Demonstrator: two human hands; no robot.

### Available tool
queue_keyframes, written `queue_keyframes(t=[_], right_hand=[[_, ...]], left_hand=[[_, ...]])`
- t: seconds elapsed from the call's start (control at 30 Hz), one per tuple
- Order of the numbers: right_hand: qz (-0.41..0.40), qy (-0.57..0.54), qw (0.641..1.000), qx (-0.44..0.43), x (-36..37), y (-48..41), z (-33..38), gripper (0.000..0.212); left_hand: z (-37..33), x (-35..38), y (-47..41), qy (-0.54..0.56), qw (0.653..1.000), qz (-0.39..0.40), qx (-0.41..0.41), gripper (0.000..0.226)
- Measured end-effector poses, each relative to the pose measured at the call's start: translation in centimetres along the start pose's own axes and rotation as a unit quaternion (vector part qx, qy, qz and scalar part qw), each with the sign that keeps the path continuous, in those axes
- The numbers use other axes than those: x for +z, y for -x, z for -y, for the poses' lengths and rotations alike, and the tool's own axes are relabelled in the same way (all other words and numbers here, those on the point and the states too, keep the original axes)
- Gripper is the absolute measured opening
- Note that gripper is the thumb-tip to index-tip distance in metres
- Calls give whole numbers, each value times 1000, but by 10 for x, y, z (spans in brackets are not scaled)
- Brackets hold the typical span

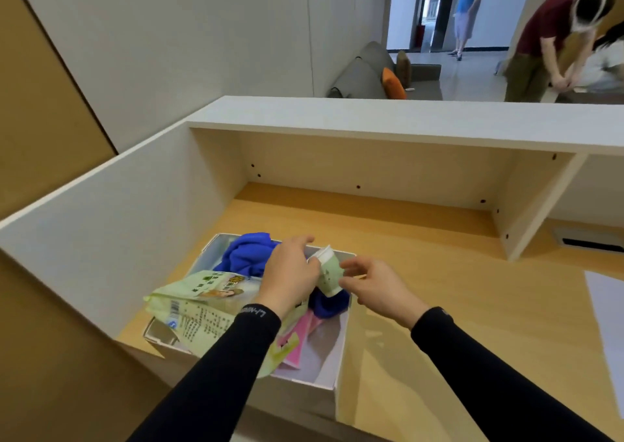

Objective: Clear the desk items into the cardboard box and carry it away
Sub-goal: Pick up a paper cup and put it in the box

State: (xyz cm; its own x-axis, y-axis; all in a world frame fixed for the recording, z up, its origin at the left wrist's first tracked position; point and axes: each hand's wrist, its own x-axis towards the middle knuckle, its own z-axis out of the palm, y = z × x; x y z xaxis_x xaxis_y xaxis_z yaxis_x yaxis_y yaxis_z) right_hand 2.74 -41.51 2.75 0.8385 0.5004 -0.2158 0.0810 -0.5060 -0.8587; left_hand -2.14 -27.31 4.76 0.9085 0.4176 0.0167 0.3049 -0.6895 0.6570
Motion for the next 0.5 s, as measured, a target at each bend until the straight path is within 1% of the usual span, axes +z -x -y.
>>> queue_keyframes(t=[0.1,0.17,0.27,0.5], right_hand=[[-65,-17,998,11,-11,5,-9,35],[-96,-27,995,24,-23,10,-14,35],[-129,-44,990,39,-44,21,-27,35],[-214,-78,972,65,-109,56,-69,34]], left_hand=[[-14,-1,-4,17,999,-22,37,39],[-27,5,-5,35,997,-21,69,37],[-50,26,-5,61,993,9,105,34],[-110,83,-1,62,983,95,143,26]])
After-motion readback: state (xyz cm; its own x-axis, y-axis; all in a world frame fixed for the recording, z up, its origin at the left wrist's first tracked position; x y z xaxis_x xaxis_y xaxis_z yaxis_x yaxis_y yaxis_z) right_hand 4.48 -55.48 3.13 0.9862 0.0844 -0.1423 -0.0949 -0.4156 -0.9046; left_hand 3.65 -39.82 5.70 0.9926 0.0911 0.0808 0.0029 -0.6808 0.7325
